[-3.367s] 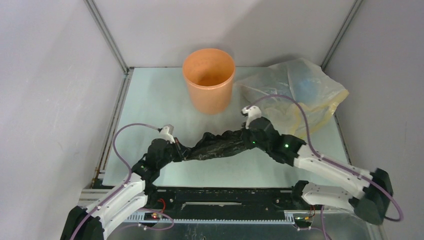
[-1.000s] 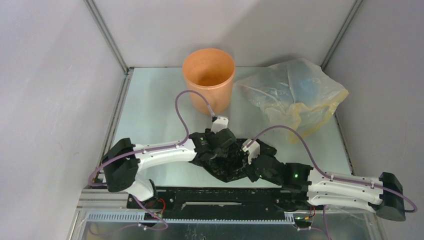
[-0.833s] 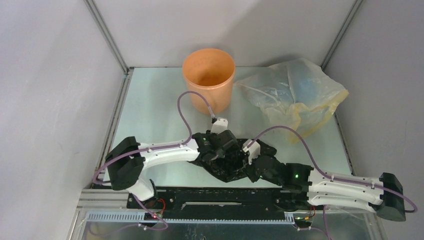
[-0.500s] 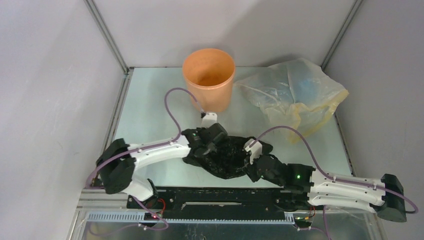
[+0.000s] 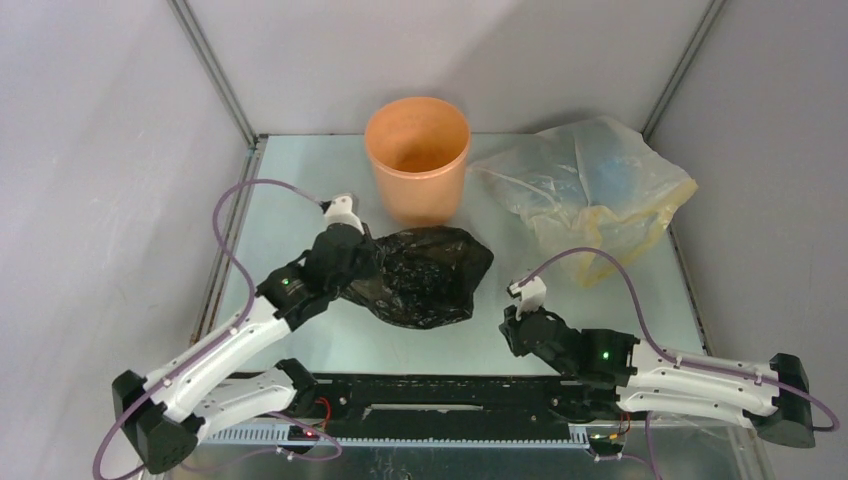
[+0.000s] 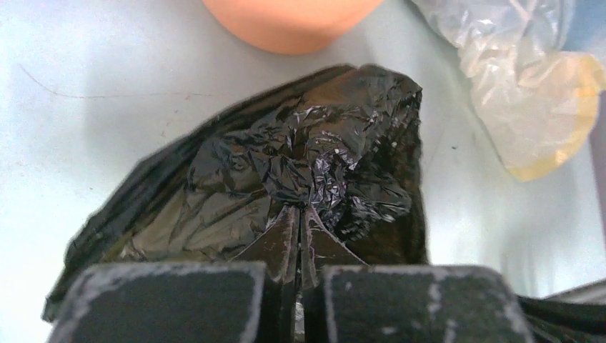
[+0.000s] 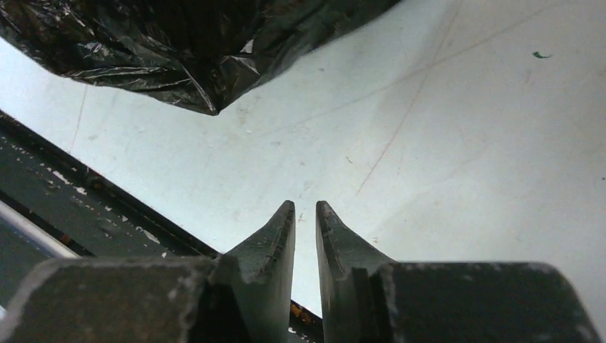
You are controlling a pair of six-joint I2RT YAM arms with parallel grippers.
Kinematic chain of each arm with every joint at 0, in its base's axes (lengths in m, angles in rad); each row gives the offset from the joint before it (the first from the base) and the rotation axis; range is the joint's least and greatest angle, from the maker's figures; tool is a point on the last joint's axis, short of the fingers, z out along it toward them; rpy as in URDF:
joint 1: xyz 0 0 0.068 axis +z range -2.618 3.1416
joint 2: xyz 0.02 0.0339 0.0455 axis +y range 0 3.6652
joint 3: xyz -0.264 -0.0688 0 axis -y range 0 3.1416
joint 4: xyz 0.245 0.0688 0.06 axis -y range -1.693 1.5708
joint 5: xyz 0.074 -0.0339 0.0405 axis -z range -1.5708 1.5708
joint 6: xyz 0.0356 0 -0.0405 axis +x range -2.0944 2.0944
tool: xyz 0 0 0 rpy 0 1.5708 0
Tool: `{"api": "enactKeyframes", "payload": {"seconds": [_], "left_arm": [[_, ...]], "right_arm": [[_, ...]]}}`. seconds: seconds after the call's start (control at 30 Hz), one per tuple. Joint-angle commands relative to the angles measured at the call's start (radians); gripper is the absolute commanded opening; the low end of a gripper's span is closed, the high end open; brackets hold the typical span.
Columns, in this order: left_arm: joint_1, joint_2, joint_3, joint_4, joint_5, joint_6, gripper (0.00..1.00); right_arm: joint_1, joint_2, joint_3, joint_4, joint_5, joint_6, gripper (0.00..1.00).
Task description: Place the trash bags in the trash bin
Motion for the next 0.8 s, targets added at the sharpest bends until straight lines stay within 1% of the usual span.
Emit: {"api": "enactKeyframes", "payload": {"seconds": [0.0, 0.07, 0.17, 0.27, 0.3, 0.37, 0.47, 0.6, 0.67, 0.77], "left_arm": [[0.034, -0.075, -0.034, 0.062, 0.138, 0.036, 0.0], [0.035, -0.093, -0.058, 0.122, 0.234, 0.064, 0.0], [0.036, -0.099, -0.08, 0.165, 0.333, 0.079, 0.0], [0.035, -0.103, -0.103, 0.185, 0.355, 0.066, 0.0], [0.034, -0.105, -0.114, 0.191, 0.355, 0.061, 0.0], [0.035, -0.105, -0.127, 0.207, 0.384, 0.049, 0.0], [0.034, -0.102, -0.139, 0.226, 0.404, 0.034, 0.0], [0.035, -0.103, -0.14, 0.229, 0.415, 0.03, 0.0], [0.035, -0.108, -0.138, 0.227, 0.416, 0.028, 0.0], [0.035, -0.119, -0.134, 0.215, 0.404, 0.031, 0.0]], "right_arm": [[-0.005, -0.004, 0.005, -0.02, 0.079, 0.046, 0.24], [-0.006, -0.015, 0.013, 0.009, 0.052, 0.004, 0.35], [-0.007, -0.039, 0.038, 0.082, -0.013, -0.076, 0.43], [-0.009, -0.035, 0.066, 0.171, -0.068, -0.14, 0.55], [-0.012, -0.021, 0.077, 0.199, -0.081, -0.156, 0.59], [-0.018, 0.029, 0.101, 0.249, -0.1, -0.18, 0.65], [-0.025, 0.135, 0.151, 0.322, -0.121, -0.204, 0.66], [-0.036, 0.29, 0.225, 0.396, -0.124, -0.237, 0.66], [-0.056, 0.358, 0.264, 0.42, -0.138, -0.251, 0.63], [-0.114, 0.442, 0.295, 0.467, -0.214, -0.255, 0.63]]}}
